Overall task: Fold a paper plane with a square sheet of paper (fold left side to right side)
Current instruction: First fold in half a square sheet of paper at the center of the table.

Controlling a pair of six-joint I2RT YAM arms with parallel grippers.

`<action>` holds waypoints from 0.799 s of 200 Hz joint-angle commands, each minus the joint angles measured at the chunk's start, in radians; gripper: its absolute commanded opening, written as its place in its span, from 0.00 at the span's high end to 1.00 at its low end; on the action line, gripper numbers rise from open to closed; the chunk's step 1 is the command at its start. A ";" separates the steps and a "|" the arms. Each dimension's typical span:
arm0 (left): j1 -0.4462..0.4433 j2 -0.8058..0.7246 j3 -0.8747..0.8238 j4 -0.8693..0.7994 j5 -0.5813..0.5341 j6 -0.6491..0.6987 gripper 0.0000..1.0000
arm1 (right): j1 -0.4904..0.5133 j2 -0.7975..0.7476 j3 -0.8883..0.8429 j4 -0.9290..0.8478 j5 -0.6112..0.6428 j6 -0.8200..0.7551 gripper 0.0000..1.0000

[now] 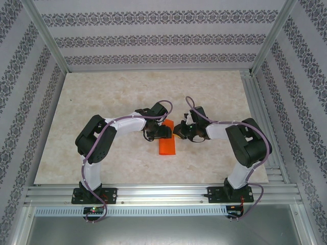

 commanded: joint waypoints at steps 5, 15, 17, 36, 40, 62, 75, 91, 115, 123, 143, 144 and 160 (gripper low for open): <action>-0.044 0.069 -0.010 0.043 0.038 0.020 0.36 | 0.019 0.030 0.028 0.026 -0.005 0.006 0.91; -0.044 0.069 -0.010 0.043 0.038 0.021 0.36 | 0.019 0.036 0.028 0.026 -0.004 0.006 0.90; -0.044 0.069 -0.010 0.043 0.038 0.021 0.36 | 0.020 0.038 0.029 0.024 -0.004 0.006 0.91; -0.044 0.069 -0.011 0.045 0.037 0.019 0.36 | 0.021 0.047 0.028 0.021 0.000 0.004 0.91; -0.045 0.069 -0.011 0.045 0.038 0.018 0.36 | 0.020 0.048 0.029 0.019 0.002 0.004 0.91; -0.046 0.068 -0.011 0.044 0.038 0.019 0.36 | 0.022 0.052 0.028 0.012 0.010 -0.001 0.91; -0.046 0.068 -0.011 0.045 0.037 0.019 0.36 | 0.022 0.055 0.028 0.007 0.013 -0.005 0.91; -0.047 0.068 -0.013 0.046 0.037 0.017 0.36 | 0.025 0.059 0.032 -0.010 0.020 -0.012 0.91; -0.047 0.063 -0.016 0.048 0.036 0.016 0.36 | 0.028 0.061 0.039 -0.056 0.043 -0.037 0.91; -0.047 0.059 -0.017 0.050 0.035 0.014 0.36 | 0.028 0.060 0.043 -0.078 0.053 -0.048 0.91; -0.047 0.047 -0.020 0.051 0.033 0.014 0.36 | 0.028 0.057 0.047 -0.113 0.076 -0.066 0.91; -0.047 0.047 -0.020 0.051 0.032 0.014 0.36 | 0.028 0.056 0.047 -0.113 0.077 -0.066 0.91; -0.047 0.045 -0.020 0.049 0.033 0.015 0.36 | 0.029 0.048 0.041 -0.091 0.068 -0.063 0.91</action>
